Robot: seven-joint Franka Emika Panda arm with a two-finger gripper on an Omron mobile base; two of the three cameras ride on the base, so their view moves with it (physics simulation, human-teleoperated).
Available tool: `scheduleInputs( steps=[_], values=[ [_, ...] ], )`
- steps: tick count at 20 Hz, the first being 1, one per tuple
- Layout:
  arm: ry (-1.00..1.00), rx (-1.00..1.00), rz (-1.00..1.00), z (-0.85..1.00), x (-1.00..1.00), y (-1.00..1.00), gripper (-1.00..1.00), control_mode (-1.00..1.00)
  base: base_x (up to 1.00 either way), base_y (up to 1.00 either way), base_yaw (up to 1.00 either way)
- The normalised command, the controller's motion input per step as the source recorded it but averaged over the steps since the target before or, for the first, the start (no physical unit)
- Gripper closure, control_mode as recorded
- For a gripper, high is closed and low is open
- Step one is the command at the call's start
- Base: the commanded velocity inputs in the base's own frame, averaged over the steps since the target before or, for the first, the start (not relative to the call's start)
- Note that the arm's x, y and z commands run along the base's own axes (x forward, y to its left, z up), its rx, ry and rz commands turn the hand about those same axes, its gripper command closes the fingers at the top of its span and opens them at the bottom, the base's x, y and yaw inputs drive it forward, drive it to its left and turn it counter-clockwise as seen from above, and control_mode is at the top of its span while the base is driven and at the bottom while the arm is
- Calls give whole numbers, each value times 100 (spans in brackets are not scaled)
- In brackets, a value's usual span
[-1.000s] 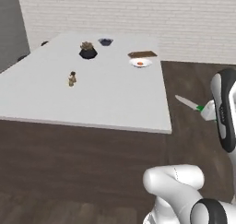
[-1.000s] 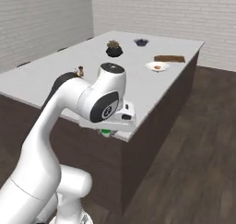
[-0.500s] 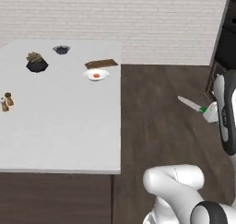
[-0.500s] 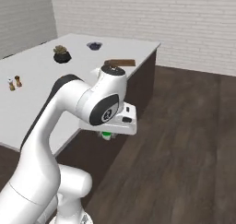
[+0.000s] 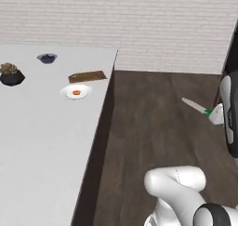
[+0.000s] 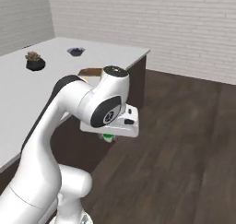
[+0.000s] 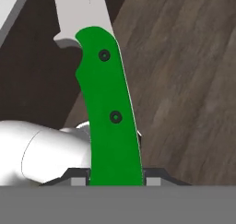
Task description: Pick up the knife from the drawer and place it on the cutting board. Then place the meat from the plate to the cutting board.
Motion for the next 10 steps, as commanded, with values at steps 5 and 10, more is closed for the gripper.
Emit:
scheduleInputs(
  steps=[5,10],
  values=[
    [0,0,0,0,0,0,100,100,100,-60,42],
    [0,0,0,0,0,0,100,100,100,-58,48]
  ],
)
